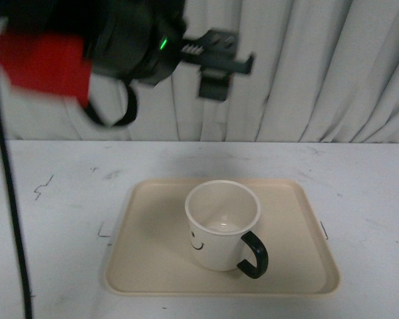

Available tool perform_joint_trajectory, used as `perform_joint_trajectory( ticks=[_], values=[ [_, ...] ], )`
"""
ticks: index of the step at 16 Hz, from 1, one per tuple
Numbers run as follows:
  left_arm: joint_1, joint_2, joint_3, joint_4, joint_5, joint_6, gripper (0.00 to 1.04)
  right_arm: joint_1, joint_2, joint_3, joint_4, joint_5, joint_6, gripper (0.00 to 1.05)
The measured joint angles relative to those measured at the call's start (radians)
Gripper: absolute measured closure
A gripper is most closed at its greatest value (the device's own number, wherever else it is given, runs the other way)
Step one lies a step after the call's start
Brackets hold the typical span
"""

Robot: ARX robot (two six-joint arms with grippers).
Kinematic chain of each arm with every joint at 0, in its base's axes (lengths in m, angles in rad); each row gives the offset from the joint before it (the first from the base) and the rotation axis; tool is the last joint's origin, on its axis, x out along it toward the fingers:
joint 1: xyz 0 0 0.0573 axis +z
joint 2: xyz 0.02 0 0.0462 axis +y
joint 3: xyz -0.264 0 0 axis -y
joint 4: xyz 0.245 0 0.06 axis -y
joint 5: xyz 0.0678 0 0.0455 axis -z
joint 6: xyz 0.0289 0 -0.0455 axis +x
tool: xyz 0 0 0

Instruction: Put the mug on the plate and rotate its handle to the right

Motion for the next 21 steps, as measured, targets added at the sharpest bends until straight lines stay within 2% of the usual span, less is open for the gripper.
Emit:
perform_joint_trajectory(
  ticks=[1,3,5,7,16,19,20,21],
  values=[
    [0.075,-0.066,-0.298,0.354,-0.036,0.0,0.52,-0.001,0.0,0.0,0.002,0.001,0.0,0.06],
    [0.161,-0.259,-0.459,0.604,0.012,-0.003,0.76,-0.001,0.0,0.0,0.001,-0.001,0.0,0.06],
    [0.196,-0.358,-0.576,0.617,0.075,-0.003,0.96,-0.001,0.0,0.0,0.002,-0.001,0.0,0.06],
    [0.213,-0.369,-0.632,0.602,0.102,-0.005,1.03,-0.001,0.0,0.0,0.001,-0.001,0.0,0.06],
    [0.295,-0.531,-0.751,0.584,0.164,-0.005,1.03,-0.001,0.0,0.0,0.002,-0.001,0.0,0.06],
    [0.331,-0.634,-0.83,0.522,0.217,-0.004,1.03,-0.001,0.0,0.0,0.001,-0.001,0.0,0.06],
    [0.346,-0.651,-0.865,0.573,0.231,-0.005,1.03,-0.001,0.0,0.0,0.001,-0.001,0.0,0.06],
    [0.364,-0.674,-0.89,0.561,0.242,-0.005,1.03,-0.001,0.0,0.0,0.002,-0.001,0.0,0.06]
  ],
)
